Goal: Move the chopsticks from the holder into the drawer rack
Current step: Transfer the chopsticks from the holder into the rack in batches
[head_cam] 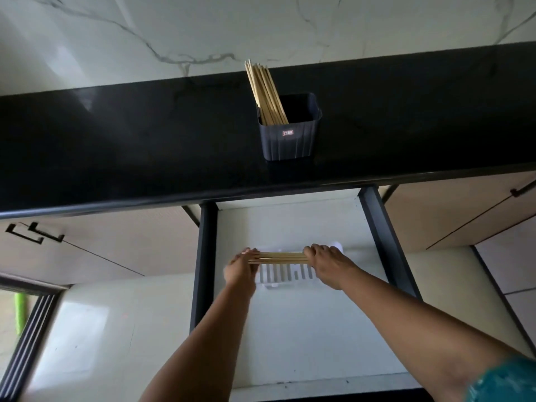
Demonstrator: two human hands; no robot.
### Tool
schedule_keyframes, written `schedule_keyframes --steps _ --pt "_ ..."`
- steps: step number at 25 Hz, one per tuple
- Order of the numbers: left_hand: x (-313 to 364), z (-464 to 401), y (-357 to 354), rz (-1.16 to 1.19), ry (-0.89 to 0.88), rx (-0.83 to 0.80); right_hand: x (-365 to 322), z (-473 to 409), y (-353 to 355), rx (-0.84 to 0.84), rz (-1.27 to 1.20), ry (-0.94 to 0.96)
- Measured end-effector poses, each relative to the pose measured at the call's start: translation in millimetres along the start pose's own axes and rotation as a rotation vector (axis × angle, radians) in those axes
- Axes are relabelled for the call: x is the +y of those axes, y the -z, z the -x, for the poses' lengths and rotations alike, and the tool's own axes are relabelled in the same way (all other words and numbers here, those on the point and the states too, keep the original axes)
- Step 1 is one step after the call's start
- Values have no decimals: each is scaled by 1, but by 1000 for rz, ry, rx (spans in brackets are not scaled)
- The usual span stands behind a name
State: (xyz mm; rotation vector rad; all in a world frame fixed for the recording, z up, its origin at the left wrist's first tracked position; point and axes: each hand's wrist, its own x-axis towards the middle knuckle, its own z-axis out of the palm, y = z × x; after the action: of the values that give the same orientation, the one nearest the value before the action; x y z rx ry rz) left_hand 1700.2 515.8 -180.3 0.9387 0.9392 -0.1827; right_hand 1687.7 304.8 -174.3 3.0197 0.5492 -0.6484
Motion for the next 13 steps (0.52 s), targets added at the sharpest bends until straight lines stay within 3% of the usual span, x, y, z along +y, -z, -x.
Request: schedule_keyframes --steps 2,4,7,9,13 --pt "8 -10 21 -313 -221 193 8 -6 -14 -34 31 -11" --pt "7 -10 36 -760 -414 237 13 -9 -26 -99 46 -59" --pt "-15 -19 43 -1163 -364 106 10 -17 -31 -180 41 -77" --pt "-28 -24 40 -1308 -277 20 6 -26 -28 -195 35 -58" --pt "-33 -29 43 -1325 -281 17 8 -40 -27 -262 -16 -55"
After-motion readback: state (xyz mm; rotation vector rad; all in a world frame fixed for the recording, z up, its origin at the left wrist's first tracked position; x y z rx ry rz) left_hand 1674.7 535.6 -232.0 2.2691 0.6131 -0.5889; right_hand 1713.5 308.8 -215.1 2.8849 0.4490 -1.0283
